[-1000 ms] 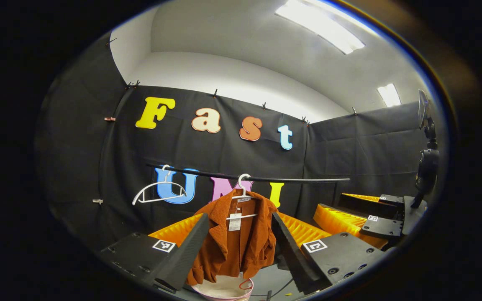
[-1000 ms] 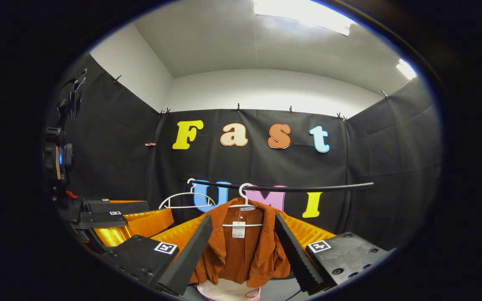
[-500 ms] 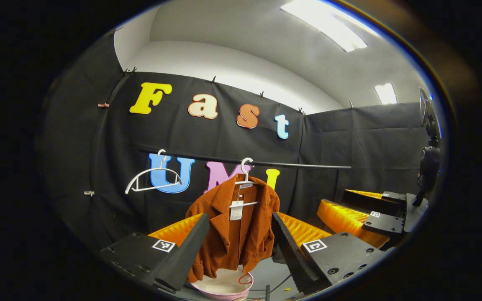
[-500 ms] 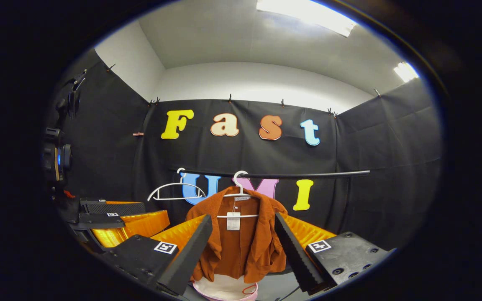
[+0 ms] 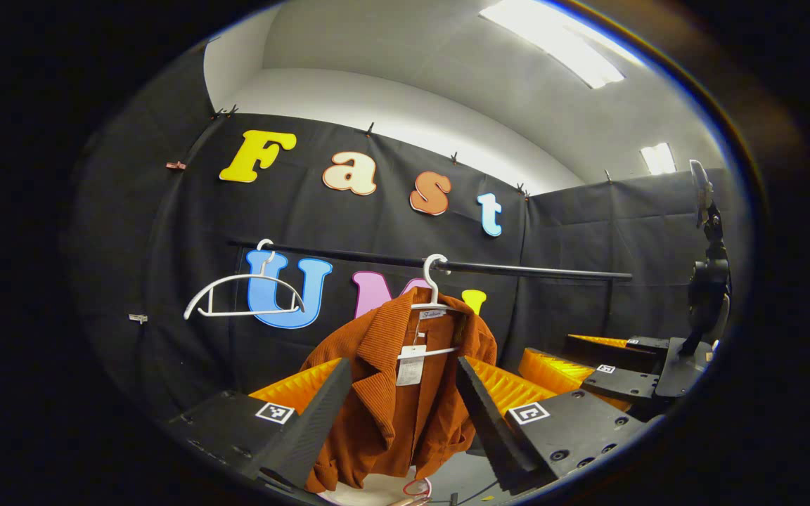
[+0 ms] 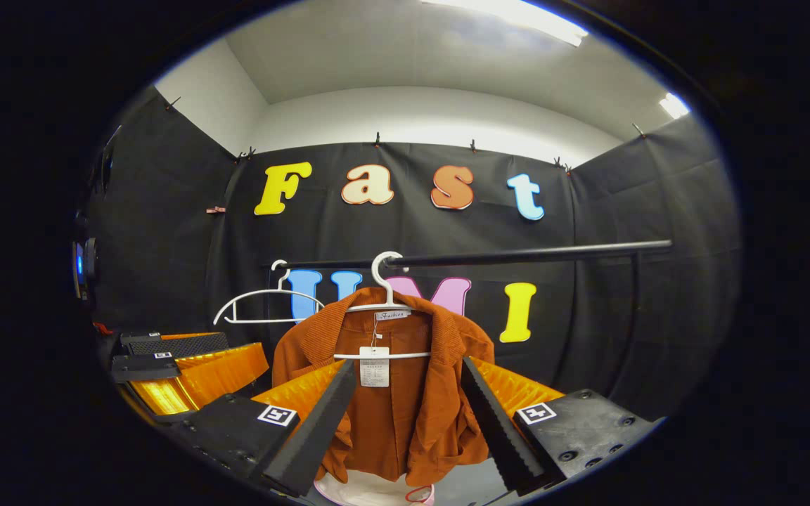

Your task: Grasp the clothes on the hanger with both hands and then place them into the laundry hamper below.

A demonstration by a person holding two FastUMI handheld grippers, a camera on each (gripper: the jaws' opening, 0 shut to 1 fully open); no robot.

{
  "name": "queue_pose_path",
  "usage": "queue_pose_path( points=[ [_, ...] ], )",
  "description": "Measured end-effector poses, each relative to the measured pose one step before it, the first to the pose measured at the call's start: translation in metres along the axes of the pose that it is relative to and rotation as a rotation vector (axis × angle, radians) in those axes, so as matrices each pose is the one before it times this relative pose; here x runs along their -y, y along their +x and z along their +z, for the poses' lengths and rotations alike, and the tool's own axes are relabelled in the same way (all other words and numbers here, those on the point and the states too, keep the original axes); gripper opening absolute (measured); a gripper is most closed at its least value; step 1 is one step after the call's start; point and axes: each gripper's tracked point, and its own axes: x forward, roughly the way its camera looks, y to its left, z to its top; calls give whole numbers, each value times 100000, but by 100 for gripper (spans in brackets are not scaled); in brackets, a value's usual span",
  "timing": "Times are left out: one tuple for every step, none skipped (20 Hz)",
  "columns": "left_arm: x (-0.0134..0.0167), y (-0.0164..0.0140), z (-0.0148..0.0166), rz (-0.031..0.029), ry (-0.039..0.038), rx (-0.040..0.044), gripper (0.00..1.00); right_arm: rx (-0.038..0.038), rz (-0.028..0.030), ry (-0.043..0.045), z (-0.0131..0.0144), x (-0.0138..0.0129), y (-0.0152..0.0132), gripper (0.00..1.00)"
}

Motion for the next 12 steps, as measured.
queue_pose_path(
  points=[
    [-192, 1220, -513, 1247, -663, 1000, 94, 759, 1243, 798, -378, 361, 1410, 98],
    [-142, 1123, -736, 1641, -580, 210, 94, -14, 1498, -56, -726, 421, 1237, 97],
    [-102, 1130, -780, 1681, -429, -574, 94, -564, 1447, -809, -825, 343, 1323, 97],
    [146, 933, -908, 1398, -165, -773, 94, -845, 1189, -1148, -828, 488, 1003, 97],
    [62, 1064, -867, 1094, 234, -1114, 94, -767, 846, -1137, -780, 556, 1124, 97],
    [-40, 928, -1005, 1112, 474, -1249, 94, -503, 733, -562, -620, 515, 986, 99],
    [-136, 820, -749, 1310, 537, -789, 94, -711, 687, 357, -646, 513, 992, 98],
    [-26, 721, -646, 1402, 357, -447, 95, -708, 602, 890, -688, 429, 675, 97],
    [-151, 720, -500, 1851, 191, -389, 94, -831, 539, 1022, -568, 392, 889, 98],
    [-243, 610, -634, 2096, -81, -512, 94, -1047, 28, 680, -588, 508, 591, 98],
    [-168, 587, -507, 1729, -122, -1016, 95, -916, -147, 207, -581, 445, 694, 97],
    [-159, 546, -635, 1950, 41, -1086, 94, -824, -57, -51, -485, 535, 556, 98]
  ],
)
